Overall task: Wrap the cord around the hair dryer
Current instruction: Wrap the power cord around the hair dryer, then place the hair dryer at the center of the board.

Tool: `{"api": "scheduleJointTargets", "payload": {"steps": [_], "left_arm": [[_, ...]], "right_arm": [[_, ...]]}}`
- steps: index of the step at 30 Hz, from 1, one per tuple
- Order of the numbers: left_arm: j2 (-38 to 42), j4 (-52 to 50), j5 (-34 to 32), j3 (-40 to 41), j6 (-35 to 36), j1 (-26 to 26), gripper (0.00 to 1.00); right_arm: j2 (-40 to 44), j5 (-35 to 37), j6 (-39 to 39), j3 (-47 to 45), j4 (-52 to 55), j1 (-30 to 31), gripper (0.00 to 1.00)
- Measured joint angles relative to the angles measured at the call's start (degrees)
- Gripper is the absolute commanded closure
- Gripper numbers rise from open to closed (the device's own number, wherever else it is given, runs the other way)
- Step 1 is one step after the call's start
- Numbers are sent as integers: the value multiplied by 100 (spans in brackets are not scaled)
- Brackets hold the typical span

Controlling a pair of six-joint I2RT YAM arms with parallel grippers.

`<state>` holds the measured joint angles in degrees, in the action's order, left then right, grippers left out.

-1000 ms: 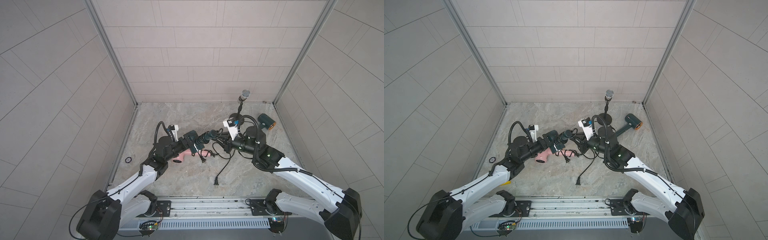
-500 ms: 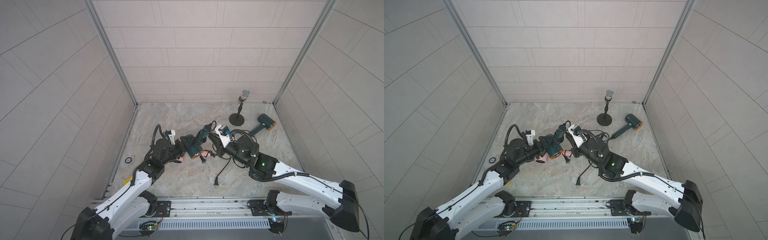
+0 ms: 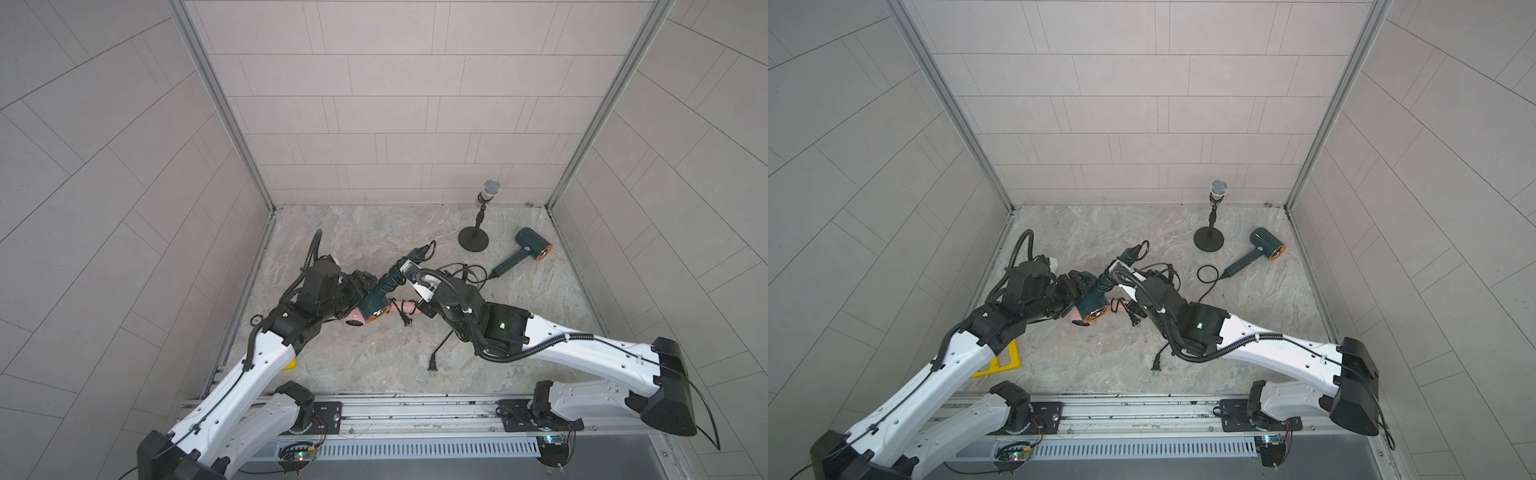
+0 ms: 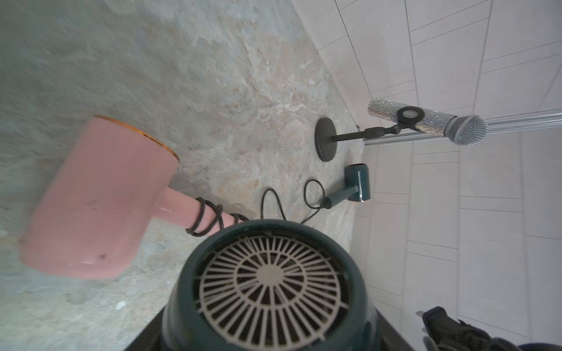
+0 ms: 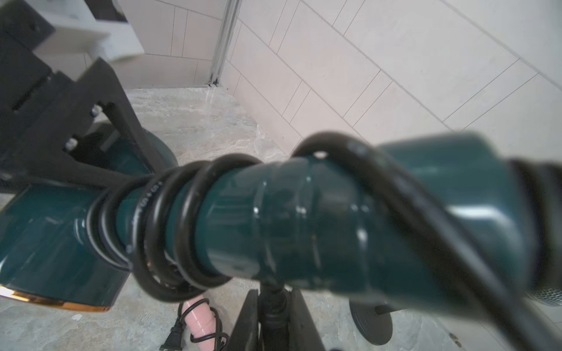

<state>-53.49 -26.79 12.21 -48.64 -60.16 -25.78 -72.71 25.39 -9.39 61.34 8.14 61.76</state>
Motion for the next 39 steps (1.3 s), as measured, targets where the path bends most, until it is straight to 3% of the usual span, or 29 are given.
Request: {"api": "scheduleJointTargets", "payload": {"steps": [4,10,13,19,29,39], "left_arm": [[-505,-638,-516,-693,752,31,100],[-1355,-1379,-1370,-1764,1875,63,100],[-1733,-1451,-1690,-2221,2251,101,100],[-2446,-1331,-2179,-2579,2739,140,100],[-3637,-542,-2798,-2776,3871,354,100],[-5976,-887,-2247,-4485,5289,492,100]], "right_arm": [[-529,-529,619,614,918,-278,100],[-1141,-2179,1777,1403,1718,-1117,100],[-1462,-2920,2295,1843,1943,-1506,100],[-2197,-3746,3036,2555,2430,-1971,100],[-4048,-4568,3602,4048,3145,-2450,100],[-5141,-4730,4280,4417,3348,-2756,100]]}}
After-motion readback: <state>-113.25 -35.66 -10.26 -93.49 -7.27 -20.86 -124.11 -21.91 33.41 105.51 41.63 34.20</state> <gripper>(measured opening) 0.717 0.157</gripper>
